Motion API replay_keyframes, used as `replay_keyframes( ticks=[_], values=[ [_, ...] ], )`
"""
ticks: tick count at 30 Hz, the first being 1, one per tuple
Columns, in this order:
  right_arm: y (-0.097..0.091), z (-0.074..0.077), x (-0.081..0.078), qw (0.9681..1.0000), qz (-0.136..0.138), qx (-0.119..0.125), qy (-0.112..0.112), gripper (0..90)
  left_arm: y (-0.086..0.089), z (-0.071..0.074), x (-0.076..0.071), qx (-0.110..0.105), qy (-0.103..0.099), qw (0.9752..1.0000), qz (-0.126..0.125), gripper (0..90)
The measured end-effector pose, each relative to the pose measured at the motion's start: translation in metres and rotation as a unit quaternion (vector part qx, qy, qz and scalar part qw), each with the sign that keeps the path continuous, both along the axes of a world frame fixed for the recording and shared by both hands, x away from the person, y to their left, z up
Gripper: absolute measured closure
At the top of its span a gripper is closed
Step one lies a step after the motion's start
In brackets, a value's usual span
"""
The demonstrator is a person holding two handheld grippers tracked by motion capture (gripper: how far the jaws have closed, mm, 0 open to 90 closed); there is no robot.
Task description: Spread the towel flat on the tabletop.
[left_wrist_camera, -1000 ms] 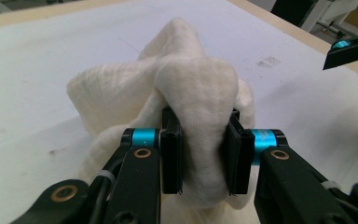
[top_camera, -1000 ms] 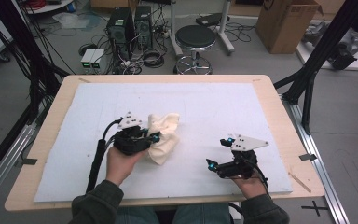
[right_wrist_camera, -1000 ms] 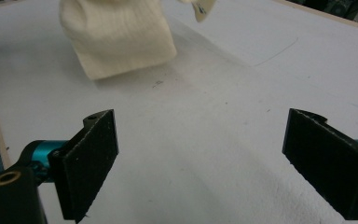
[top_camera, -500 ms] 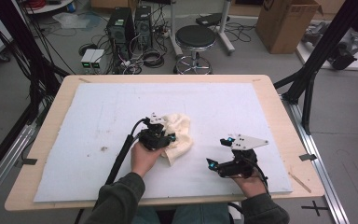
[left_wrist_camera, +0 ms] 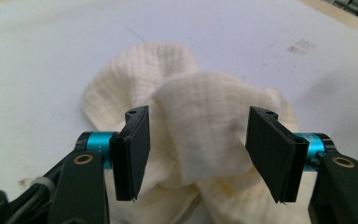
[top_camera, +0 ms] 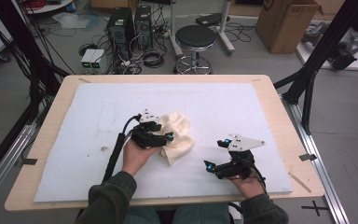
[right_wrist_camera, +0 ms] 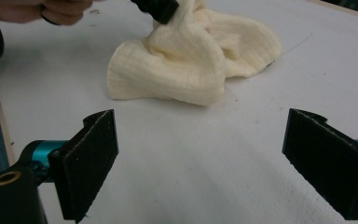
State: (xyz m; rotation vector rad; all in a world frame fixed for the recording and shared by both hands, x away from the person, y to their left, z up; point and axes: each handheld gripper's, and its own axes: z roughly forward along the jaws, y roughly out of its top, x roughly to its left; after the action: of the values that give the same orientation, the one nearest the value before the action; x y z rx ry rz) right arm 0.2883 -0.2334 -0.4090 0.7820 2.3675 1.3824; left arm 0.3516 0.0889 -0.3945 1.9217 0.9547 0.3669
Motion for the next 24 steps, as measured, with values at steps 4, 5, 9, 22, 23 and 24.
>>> replay_keyframes(
  ticks=[4, 5, 9, 22, 23, 24],
  values=[
    [0.009, 0.0, 0.001, 1.0, 0.008, -0.003, 0.003, 9.7, 0.016, 0.008, -0.011, -0.004, -0.013, 0.9999, -0.006, 38.3],
    [0.012, 0.0, 0.0, 0.9999, 0.01, 0.0, 0.008, 10.3, 0.026, 0.01, -0.019, -0.007, -0.024, 0.9997, -0.007, 38.3],
    [0.028, 0.0, 0.003, 0.9995, 0.03, -0.001, 0.013, 17.4, 0.04, 0.006, -0.028, -0.011, -0.026, 0.9996, -0.003, 39.4],
    [0.098, -0.012, 0.02, 0.9952, 0.074, -0.048, 0.041, 35.4, 0.048, -0.02, -0.037, -0.016, -0.008, 0.9991, -0.038, 50.7],
    [0.103, -0.014, 0.023, 0.9948, 0.074, -0.056, 0.042, 38.3, 0.048, -0.02, -0.037, -0.016, -0.008, 0.9991, -0.038, 50.9],
    [0.106, -0.016, 0.025, 0.9944, 0.073, -0.065, 0.041, 41.7, 0.048, -0.02, -0.037, -0.016, -0.009, 0.999, -0.04, 50.8]
  ],
)
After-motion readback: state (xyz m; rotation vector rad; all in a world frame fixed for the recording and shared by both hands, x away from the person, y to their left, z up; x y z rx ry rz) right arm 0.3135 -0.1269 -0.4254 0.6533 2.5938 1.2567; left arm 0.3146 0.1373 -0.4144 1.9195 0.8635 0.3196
